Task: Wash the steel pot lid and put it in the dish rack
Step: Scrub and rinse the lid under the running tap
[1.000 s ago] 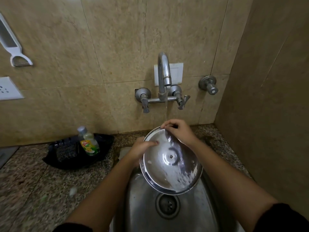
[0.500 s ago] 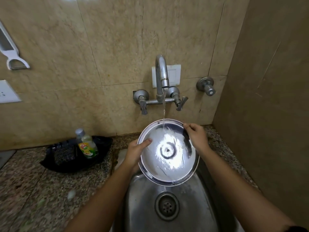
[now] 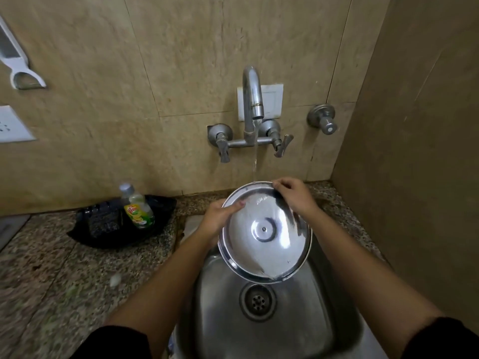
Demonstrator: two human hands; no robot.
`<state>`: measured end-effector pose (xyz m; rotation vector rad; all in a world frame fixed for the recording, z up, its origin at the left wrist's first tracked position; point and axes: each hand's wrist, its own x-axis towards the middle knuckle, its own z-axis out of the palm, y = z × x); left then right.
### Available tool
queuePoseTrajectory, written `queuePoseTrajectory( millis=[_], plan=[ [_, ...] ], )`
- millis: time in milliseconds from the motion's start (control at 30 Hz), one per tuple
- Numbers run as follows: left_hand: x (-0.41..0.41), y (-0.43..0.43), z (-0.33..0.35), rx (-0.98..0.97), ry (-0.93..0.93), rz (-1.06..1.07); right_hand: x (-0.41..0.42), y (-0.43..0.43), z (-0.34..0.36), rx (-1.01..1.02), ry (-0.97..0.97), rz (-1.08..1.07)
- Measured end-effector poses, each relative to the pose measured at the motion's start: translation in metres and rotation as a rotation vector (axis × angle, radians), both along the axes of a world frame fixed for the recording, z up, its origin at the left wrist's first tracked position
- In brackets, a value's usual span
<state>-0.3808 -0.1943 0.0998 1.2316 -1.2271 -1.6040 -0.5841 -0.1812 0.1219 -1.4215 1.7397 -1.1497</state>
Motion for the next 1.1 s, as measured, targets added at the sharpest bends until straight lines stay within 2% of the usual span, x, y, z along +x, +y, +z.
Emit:
queuePoseTrajectory(
  millis=[100, 167, 333, 467, 633, 733, 833, 967, 1033, 1100],
  plan=[
    [0.003, 0.003, -0.004, 0.044, 0.058, 0.053, -0.005, 0.003, -0.008, -0.007, -0.08, -0.065],
    [0.002, 0.002, -0.002, 0.057, 0.026, 0.009, -0.004, 0.002, -0.007, -0.024, -0.1, -0.064],
    [-0.009, -0.008, 0.014, -0.017, -0.105, -0.158, 0.014, -0.005, 0.008, 0.028, 0.046, 0.136],
    [-0.013, -0.008, 0.013, -0.074, -0.055, -0.069, 0.012, -0.008, 0.008, -0.004, 0.158, 0.132],
    [-0.009, 0.002, -0.004, 0.034, 0.079, 0.135, -0.007, 0.004, -0.014, 0.035, -0.05, -0.128],
    [-0.001, 0.002, -0.007, 0.078, 0.083, 0.142, -0.008, 0.006, -0.017, 0.011, -0.15, -0.148],
    [0.002, -0.004, -0.002, 0.035, -0.006, 0.035, -0.003, 0.004, -0.011, 0.02, -0.081, -0.078],
    [-0.004, -0.008, 0.009, -0.068, -0.113, -0.135, 0.012, -0.004, -0.005, -0.024, 0.142, 0.121],
    [-0.007, -0.01, 0.01, -0.082, -0.102, -0.17, 0.016, -0.008, -0.003, -0.04, 0.248, 0.17],
    [-0.009, -0.01, 0.009, -0.102, -0.06, -0.113, 0.013, -0.011, -0.003, -0.063, 0.211, 0.175]
  ],
)
